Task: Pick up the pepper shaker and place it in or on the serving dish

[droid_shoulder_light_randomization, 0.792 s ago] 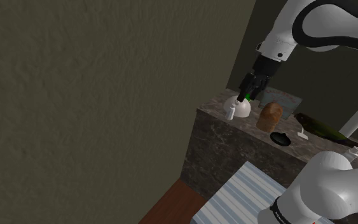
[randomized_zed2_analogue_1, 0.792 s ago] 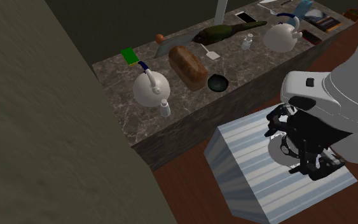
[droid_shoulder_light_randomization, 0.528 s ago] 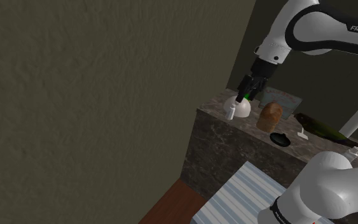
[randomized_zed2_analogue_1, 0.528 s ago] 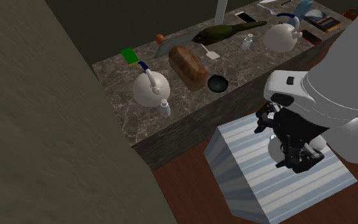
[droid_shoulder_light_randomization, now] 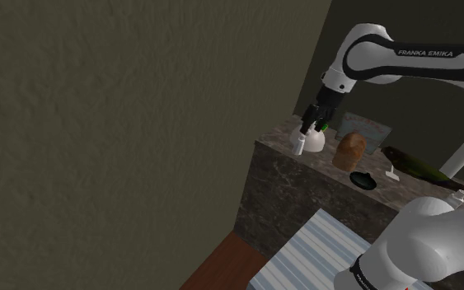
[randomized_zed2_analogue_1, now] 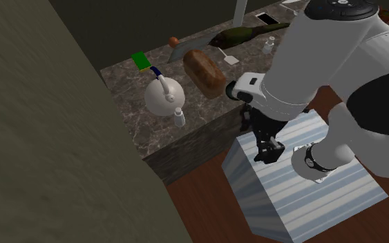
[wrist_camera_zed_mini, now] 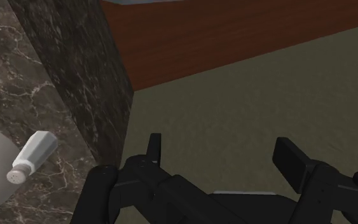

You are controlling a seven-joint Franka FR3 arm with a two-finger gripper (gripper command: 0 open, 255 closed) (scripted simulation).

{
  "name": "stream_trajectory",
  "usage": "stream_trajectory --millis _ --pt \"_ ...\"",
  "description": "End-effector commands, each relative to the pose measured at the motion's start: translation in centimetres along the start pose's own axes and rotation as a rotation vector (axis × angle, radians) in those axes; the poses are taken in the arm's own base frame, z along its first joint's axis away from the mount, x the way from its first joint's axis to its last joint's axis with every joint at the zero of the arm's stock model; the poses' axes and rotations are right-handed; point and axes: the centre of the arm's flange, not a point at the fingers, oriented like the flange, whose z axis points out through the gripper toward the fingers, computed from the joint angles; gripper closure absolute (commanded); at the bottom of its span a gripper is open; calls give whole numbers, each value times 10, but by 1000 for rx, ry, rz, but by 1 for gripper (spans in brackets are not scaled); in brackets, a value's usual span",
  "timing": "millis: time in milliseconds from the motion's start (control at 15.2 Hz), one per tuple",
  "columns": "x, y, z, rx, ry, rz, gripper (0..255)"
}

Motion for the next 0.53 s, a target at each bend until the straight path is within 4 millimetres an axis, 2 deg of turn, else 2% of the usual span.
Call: stream_trajectory --millis 0,462 --pt "8 20 11 -6 2 5 0" --pt "49 91 50 -23 6 25 0"
